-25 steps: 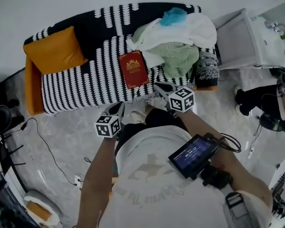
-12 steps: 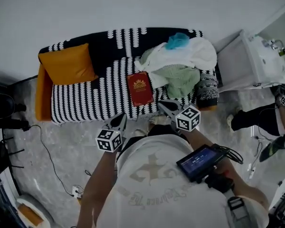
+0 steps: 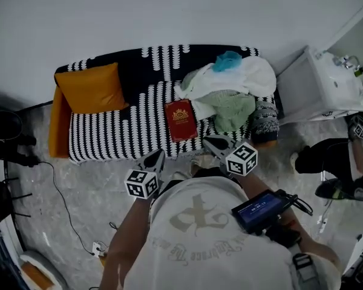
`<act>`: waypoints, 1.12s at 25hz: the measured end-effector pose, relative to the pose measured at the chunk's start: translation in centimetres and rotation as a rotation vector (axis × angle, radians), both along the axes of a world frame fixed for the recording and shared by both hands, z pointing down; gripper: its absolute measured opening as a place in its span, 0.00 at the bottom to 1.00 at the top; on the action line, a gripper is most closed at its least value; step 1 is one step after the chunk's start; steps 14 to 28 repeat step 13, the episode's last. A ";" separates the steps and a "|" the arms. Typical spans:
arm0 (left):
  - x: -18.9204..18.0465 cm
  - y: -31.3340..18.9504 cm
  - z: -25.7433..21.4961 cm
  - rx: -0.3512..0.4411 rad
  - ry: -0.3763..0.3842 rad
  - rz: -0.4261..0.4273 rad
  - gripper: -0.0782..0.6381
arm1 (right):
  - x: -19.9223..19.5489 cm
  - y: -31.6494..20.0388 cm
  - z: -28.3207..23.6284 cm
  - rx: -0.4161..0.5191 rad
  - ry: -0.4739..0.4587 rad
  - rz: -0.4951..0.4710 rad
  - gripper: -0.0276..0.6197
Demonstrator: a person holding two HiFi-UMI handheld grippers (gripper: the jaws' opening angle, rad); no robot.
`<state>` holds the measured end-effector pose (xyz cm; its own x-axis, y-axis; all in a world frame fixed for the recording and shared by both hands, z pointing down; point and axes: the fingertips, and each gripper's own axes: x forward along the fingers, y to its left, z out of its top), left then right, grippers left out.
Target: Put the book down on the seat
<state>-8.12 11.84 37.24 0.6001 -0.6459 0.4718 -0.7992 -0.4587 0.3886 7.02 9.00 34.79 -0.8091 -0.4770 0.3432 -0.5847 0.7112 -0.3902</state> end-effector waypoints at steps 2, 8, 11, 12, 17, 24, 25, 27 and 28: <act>0.2 -0.2 0.0 0.004 0.001 0.006 0.12 | -0.1 0.0 0.2 -0.002 -0.001 0.003 0.07; 0.6 -0.1 0.2 0.001 0.004 0.006 0.12 | 0.0 0.2 0.5 -0.001 0.009 -0.002 0.07; 0.8 -0.5 0.3 -0.001 0.001 0.007 0.12 | 0.3 -0.4 0.4 0.001 0.011 -0.001 0.07; 0.8 -0.6 0.4 -0.003 0.000 0.007 0.12 | 0.3 -0.6 0.4 0.001 0.012 -0.001 0.07; 0.8 -0.6 0.4 -0.004 0.000 0.007 0.12 | 0.4 -0.7 0.4 0.001 0.013 -0.001 0.07; 0.8 -0.6 0.4 -0.004 0.000 0.007 0.12 | 0.4 -0.7 0.4 0.001 0.013 -0.001 0.07; 0.8 -0.6 0.4 -0.004 0.000 0.007 0.12 | 0.4 -0.7 0.4 0.001 0.013 -0.001 0.07; 0.8 -0.6 0.4 -0.004 0.000 0.007 0.12 | 0.4 -0.7 0.4 0.001 0.013 -0.001 0.07; 0.8 -0.6 0.4 -0.004 0.000 0.007 0.12 | 0.4 -0.7 0.4 0.001 0.013 -0.001 0.07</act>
